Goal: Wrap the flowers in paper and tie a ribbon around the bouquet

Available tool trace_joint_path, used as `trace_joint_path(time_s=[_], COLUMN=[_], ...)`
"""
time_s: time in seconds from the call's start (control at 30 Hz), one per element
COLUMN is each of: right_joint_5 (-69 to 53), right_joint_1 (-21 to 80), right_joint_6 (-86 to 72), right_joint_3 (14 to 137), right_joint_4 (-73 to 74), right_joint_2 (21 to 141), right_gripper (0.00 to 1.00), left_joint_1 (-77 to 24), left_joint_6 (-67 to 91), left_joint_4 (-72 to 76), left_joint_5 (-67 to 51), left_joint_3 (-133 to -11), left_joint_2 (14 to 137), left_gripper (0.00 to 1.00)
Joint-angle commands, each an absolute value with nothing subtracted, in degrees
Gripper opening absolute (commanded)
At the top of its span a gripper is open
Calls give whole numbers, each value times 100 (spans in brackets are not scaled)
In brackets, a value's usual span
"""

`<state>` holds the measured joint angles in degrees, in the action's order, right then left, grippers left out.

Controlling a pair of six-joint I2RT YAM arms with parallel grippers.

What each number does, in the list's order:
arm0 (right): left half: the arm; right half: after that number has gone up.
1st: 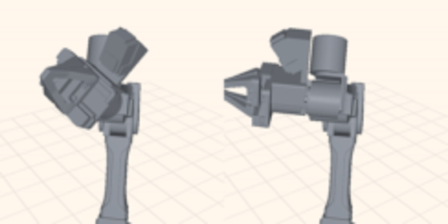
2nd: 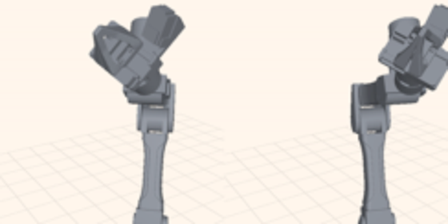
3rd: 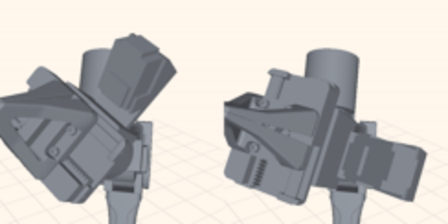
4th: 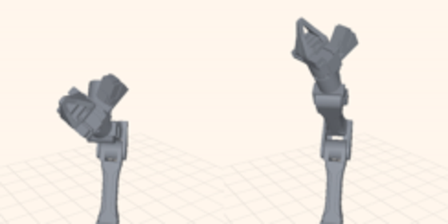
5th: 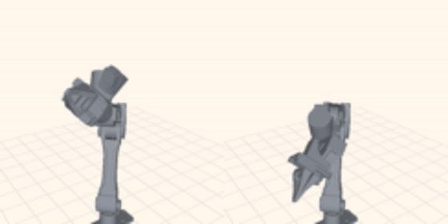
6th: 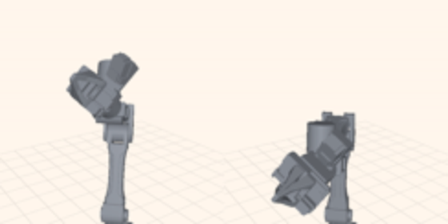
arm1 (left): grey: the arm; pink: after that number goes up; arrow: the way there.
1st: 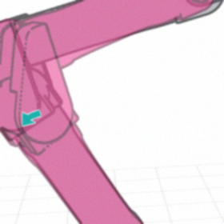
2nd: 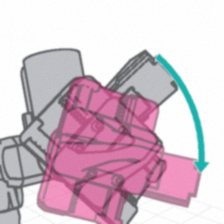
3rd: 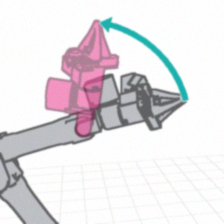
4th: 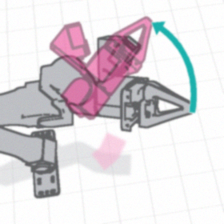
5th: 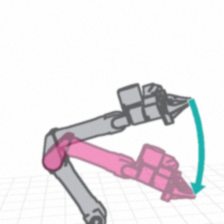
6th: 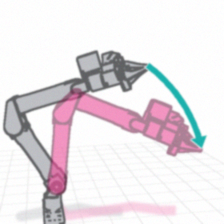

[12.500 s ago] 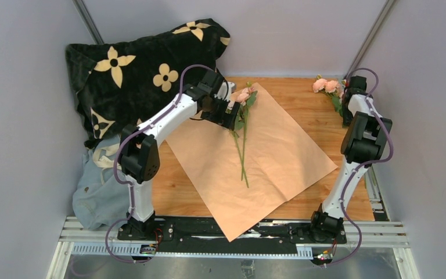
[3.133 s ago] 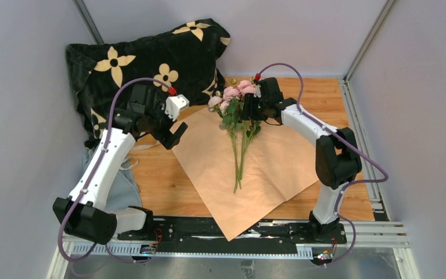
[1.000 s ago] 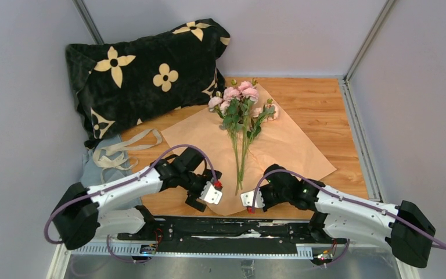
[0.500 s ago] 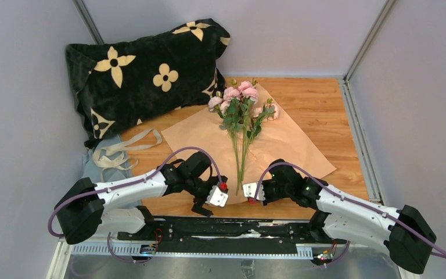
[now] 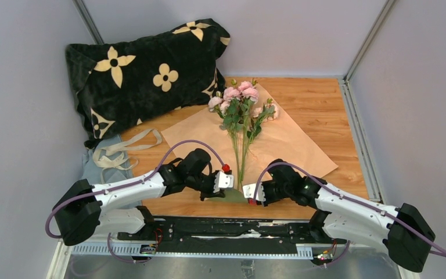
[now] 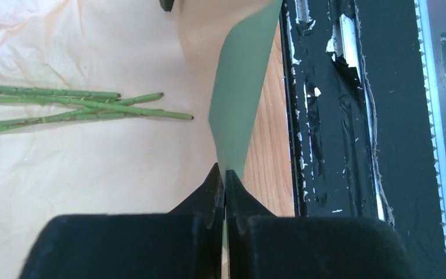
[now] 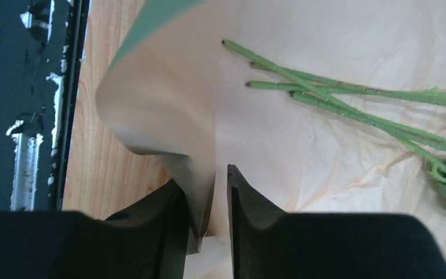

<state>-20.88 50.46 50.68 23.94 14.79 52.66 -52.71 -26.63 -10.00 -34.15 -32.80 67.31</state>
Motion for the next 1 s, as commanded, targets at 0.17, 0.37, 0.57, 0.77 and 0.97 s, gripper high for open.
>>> trace_joint_path(time_s=[0.17, 0.37, 0.57, 0.77, 0.97], right_joint_5=[-3788, -5160, -3136, -2726, -3509], right_joint_1=[4434, 3751, 3153, 3302, 3316], right_joint_6=[4719, 2308, -1000, -1687, -2166], right_joint_3=[4671, 5001, 4436, 3979, 3339], right_joint_4=[4034, 2732, 1410, 1772, 2057], right_joint_2=[4899, 5106, 6235, 7093, 7948], right_gripper=[56, 57, 19, 0, 0], left_joint_1=[-5299, -5298, -5294, -5300, -5300], left_joint_6=[-2509, -2737, -3220, -3396, -3482], left_joint_4=[-1324, -1464, -1629, -1754, -1723], left_joint_5=[-2537, -2416, -2359, -2329, -2332], left_joint_3=[-3762, -3895, -4049, -4139, -4248], left_joint_2=[6750, 6845, 6867, 6881, 6980], left_gripper=[0, 0, 0, 0, 0])
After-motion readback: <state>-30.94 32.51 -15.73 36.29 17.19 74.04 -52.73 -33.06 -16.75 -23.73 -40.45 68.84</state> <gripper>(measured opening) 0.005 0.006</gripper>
